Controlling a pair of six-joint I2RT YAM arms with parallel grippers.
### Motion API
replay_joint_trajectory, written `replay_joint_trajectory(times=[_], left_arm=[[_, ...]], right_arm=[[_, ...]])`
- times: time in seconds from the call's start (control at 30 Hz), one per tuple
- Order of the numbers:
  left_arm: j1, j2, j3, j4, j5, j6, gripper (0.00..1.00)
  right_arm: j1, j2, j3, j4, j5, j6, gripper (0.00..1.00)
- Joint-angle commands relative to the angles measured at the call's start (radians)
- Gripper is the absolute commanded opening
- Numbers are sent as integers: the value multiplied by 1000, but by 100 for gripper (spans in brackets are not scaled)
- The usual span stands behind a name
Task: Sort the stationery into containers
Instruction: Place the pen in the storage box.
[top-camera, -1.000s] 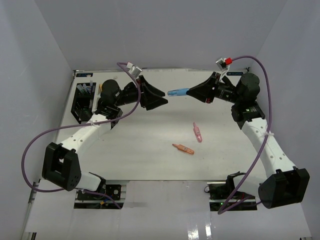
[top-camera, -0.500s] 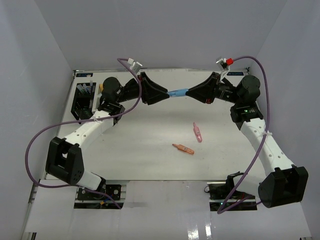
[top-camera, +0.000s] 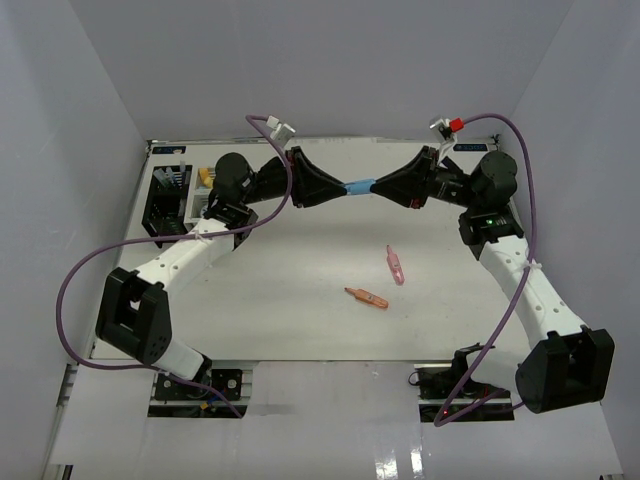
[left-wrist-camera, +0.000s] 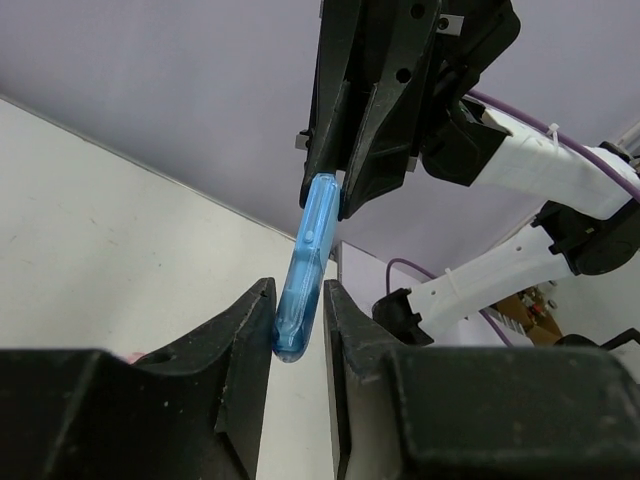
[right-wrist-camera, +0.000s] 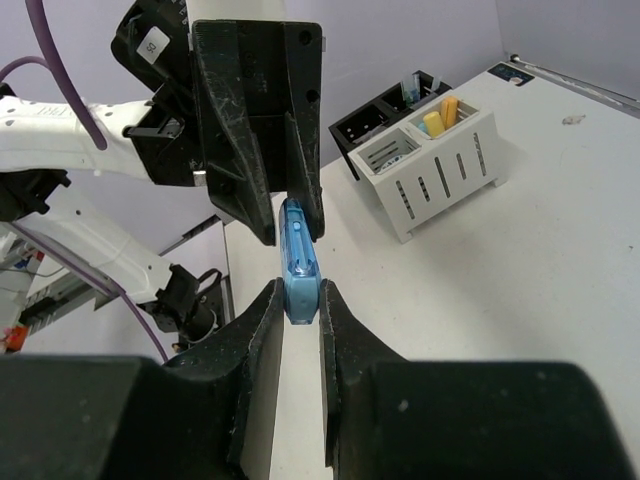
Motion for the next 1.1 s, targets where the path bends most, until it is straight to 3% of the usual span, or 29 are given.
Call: replay_joint_trajectory(times=[0.0, 0.1, 0.17, 0.2, 0.33, 0.43, 0.5, 0.6, 0.67, 0.8, 0.87, 0.97, 1.07], left_arm=[[-3, -15, 24, -5, 13, 9, 35], [-3, -13, 24, -7, 16, 9, 21], [-3, -16, 24, -8, 18, 10, 12], [-3, -19, 26, -10, 18, 16, 2], [-3, -23, 33, -49, 16, 49, 0], [-3, -30, 30, -80, 13, 78, 0], [2, -44, 30, -143, -1, 108, 0], [25, -82, 26, -243, -43, 202, 0], [45, -107, 33, -406, -155, 292, 0], [74, -118, 195, -900, -563, 461, 0], [89, -96, 260, -1026, -783, 480, 0], [138, -41, 372, -1221, -1001, 471, 0], [236, -10, 415, -1321, -1067, 457, 0]], right_arm=[[-2, -2, 1, 53, -1, -2, 8], [-2, -2, -2, 53, 2, -6, 8], [-2, -2, -8, 42, 5, -11, 17], [-2, -5, -10, 36, 7, -21, 35], [-2, -13, -18, -6, 16, -55, 80], [-4, -23, -24, -50, 33, -89, 99], [-4, -36, -27, -113, 60, -113, 90], [-13, -60, -36, -194, 129, -181, 90], [-17, -72, -39, -306, 186, -239, 90], [-19, -103, -53, -499, 387, -318, 90], [-17, -111, -61, -571, 432, -339, 90], [-17, -106, -68, -646, 488, -359, 90], [-17, -97, -70, -693, 515, -370, 90]])
